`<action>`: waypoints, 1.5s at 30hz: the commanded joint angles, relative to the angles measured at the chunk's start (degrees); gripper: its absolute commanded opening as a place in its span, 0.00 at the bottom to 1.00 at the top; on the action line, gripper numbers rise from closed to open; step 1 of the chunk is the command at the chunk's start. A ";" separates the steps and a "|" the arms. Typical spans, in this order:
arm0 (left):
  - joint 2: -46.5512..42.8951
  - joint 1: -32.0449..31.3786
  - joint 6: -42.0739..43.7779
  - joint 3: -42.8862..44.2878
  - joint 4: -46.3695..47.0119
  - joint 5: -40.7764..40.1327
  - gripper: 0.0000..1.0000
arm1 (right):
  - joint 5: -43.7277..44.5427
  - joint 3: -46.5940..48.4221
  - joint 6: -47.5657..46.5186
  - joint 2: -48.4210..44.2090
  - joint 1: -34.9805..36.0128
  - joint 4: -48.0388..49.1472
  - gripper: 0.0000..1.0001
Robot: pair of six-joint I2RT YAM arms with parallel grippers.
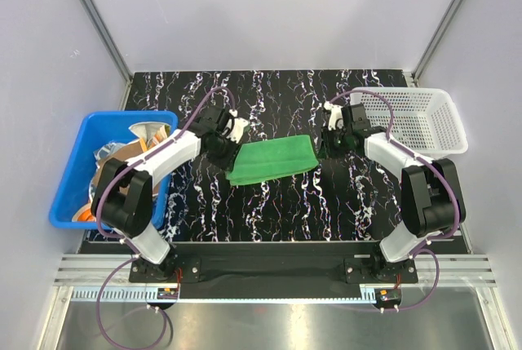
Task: Fold and stack the towels
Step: Fold the towel, then neatly place the folded towel into the bin
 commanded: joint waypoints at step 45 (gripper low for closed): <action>5.13 0.81 -26.33 3.75 6.04 -11.46 0.48 | 13.88 19.60 12.36 13.26 5.77 -13.95 0.63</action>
